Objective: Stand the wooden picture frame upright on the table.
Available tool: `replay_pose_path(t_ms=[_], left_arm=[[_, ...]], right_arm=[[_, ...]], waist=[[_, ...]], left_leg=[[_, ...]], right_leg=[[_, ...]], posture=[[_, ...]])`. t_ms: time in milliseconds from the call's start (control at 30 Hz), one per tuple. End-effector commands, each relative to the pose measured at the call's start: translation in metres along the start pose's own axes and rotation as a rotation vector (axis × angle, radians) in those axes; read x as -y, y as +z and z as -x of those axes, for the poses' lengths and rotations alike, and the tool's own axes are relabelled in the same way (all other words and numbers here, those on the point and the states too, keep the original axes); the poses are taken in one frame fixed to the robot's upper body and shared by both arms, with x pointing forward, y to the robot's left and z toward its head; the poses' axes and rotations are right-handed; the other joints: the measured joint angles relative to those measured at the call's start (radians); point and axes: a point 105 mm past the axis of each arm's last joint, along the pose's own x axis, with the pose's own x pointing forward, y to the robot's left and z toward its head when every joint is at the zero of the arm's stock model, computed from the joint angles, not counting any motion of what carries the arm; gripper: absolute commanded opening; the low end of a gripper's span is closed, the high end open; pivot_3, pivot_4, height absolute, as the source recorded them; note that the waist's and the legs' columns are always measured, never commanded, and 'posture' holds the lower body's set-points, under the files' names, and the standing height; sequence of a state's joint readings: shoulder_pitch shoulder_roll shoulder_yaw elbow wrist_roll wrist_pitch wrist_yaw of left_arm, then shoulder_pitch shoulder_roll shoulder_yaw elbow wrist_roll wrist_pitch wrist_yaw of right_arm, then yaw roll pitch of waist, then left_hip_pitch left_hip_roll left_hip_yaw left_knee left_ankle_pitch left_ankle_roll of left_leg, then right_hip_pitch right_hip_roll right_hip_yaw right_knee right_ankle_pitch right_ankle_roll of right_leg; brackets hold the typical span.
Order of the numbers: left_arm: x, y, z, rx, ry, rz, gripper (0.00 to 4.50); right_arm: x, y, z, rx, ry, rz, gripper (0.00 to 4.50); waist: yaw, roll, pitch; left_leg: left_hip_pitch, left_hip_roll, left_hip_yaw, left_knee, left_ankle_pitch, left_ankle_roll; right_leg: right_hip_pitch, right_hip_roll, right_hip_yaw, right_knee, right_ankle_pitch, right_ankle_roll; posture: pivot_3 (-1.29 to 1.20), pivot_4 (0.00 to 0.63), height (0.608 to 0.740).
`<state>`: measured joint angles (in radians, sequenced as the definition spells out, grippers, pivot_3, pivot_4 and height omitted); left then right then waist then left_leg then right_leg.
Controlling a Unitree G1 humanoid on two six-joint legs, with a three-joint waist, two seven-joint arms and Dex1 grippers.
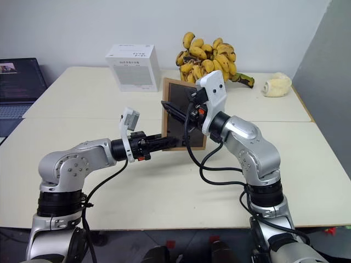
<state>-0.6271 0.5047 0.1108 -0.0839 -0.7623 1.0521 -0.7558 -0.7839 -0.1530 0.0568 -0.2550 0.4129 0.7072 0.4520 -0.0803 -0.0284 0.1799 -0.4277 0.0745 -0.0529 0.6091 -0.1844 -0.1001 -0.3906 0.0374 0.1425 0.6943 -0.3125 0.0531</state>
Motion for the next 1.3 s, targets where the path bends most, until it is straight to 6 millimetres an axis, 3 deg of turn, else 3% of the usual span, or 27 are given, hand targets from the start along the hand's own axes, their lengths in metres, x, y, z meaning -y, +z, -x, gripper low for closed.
replay_pose_path(t_ms=[33, 200, 467, 667, 833, 900, 1300], left_arm=[[-0.006, 0.018, -0.010, 0.046, -0.003, -0.066, 1.27], [-0.026, 0.032, -0.014, 0.082, 0.050, -0.051, 1.27], [-0.025, 0.044, -0.012, 0.096, 0.038, -0.075, 1.27], [-0.013, 0.046, -0.015, 0.099, -0.004, -0.087, 1.27], [-0.012, 0.045, -0.015, 0.098, -0.004, -0.090, 1.27], [-0.014, 0.044, -0.014, 0.097, 0.005, -0.088, 1.27], [-0.036, 0.035, 0.003, 0.055, 0.103, -0.059, 1.27]], right_arm=[[-0.007, 0.016, -0.004, 0.054, 0.022, 0.025, 3.62], [0.000, 0.010, 0.001, 0.033, -0.012, 0.031, 3.62], [0.010, 0.003, 0.005, 0.016, -0.060, 0.035, 3.62], [0.016, 0.000, 0.004, 0.010, -0.072, 0.049, 3.62], [0.024, 0.001, 0.003, 0.004, -0.096, 0.070, 4.49], [0.026, 0.000, 0.003, -0.014, -0.100, 0.106, 4.49], [0.053, -0.010, 0.049, -0.187, -0.095, 0.308, 4.49]], waist=[[0.000, 0.000, 0.000], [0.000, 0.000, 0.000], [0.000, 0.000, 0.000], [0.000, 0.000, 0.000], [0.000, 0.000, 0.000], [0.000, 0.000, 0.000], [0.000, 0.000, 0.000]], left_leg=[[0.000, 0.000, 0.000, 0.000, 0.000, 0.000], [-0.001, 0.000, 0.000, 0.000, 0.000, 0.000], [-0.008, 0.000, 0.000, -0.001, 0.000, 0.000], [-0.009, 0.000, 0.000, 0.000, 0.000, 0.000], [-0.009, 0.000, 0.000, 0.000, 0.000, 0.000], [-0.009, 0.000, 0.000, 0.000, 0.000, 0.000], [-0.009, 0.000, 0.000, 0.000, 0.000, 0.000]], right_leg=[[0.000, 0.000, 0.000, 0.000, 0.000, 0.000], [-0.001, 0.000, 0.000, 0.000, 0.000, 0.000], [-0.010, 0.000, 0.000, 0.002, -0.001, -0.002], [-0.011, 0.000, 0.000, 0.003, -0.001, -0.001], [-0.011, 0.000, 0.000, 0.004, -0.001, -0.001], [-0.011, 0.000, 0.000, 0.004, -0.001, -0.001], [-0.012, 0.000, 0.000, 0.004, -0.001, -0.001]], posture=[[0.00, 0.150, 0.740], [0.00, 0.150, 0.740], [0.00, 0.150, 0.740], [0.00, 0.150, 0.740], [0.00, 0.150, 0.740], [0.00, 0.150, 0.740], [0.00, 0.150, 0.740]])
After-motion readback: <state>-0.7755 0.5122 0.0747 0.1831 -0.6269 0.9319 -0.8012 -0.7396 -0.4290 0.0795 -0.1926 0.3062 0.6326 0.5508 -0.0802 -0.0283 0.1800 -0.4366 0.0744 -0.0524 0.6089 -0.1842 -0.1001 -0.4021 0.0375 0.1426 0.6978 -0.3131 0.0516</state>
